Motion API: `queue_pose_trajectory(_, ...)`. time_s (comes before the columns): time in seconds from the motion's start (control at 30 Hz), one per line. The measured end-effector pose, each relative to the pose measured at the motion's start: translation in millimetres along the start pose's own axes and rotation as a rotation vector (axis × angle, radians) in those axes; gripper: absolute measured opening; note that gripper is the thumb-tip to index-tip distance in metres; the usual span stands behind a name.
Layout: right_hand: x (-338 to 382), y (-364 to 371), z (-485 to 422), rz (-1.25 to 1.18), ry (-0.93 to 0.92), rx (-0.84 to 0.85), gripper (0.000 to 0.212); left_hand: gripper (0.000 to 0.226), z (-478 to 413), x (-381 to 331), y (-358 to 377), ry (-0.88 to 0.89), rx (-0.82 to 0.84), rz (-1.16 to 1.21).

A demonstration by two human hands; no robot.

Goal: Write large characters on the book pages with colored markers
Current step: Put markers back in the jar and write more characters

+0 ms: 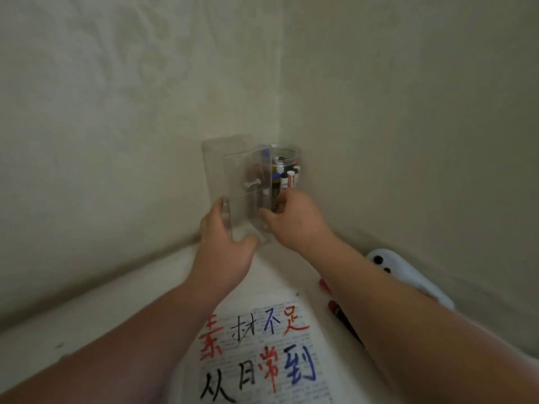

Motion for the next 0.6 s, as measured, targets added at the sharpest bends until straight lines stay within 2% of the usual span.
queue_pose_trajectory(0.07,-7.1,-20.5,15.0,0.121,-0.001,0.038,0.017,0.076,12.4,-5.6,-9.4,0.057,-0.062,-0.099)
queue_pose_trajectory(0.13,-19.6,-42.9,31.5,0.276,0.01,0.123,0.014,0.053,33.7,-19.2,-11.6,0.231,-0.024,-0.189)
queue_pose_trajectory(0.17,-25.3,-54.9,40.9,0.351,0.023,0.167,0.019,0.042,46.1,-23.7,-6.1,0.302,0.086,-0.238)
queue_pose_trajectory(0.23,-42.0,-82.4,66.0,0.418,0.096,0.227,0.031,0.03,76.6,-25.5,15.2,0.403,0.427,-0.426)
queue_pose_trajectory(0.27,-49.1,-94.0,77.9,0.398,0.129,0.23,0.032,0.037,87.7,-20.7,23.3,0.462,0.573,-0.571)
queue_pose_trajectory(0.3,-55.9,-106.9,93.4,0.363,0.155,0.204,0.032,0.053,97.0,-10.7,30.2,0.513,0.686,-0.709)
queue_pose_trajectory(0.33,-63.8,-120.5,111.4,0.325,0.179,0.15,0.035,0.069,104.0,1.7,35.5,0.532,0.768,-0.828)
queue_pose_trajectory(0.4,-86.0,-142.5,149.2,0.285,0.239,0.019,0.047,0.085,113.5,22.3,40.1,0.496,0.865,-0.97)
queue_pose_trajectory(0.47,-108.7,-150.0,184.1,0.314,0.287,-0.043,0.063,0.082,121.2,33.5,44.9,0.482,0.914,-0.986)
queue_pose_trajectory(0.6,-136.6,-134.4,222.1,0.352,0.324,-0.032,0.094,0.073,125.1,31.4,51.6,0.47,0.934,-0.998)
Point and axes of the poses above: each hand's wrist, its own z-axis away from the middle knuckle, its own y-axis out of the palm, x = y × z, the point moved 8 cm from there along -z, towards the middle knuckle, and after that the axes turned 4 degrees about -y, right-handed, at the moved point
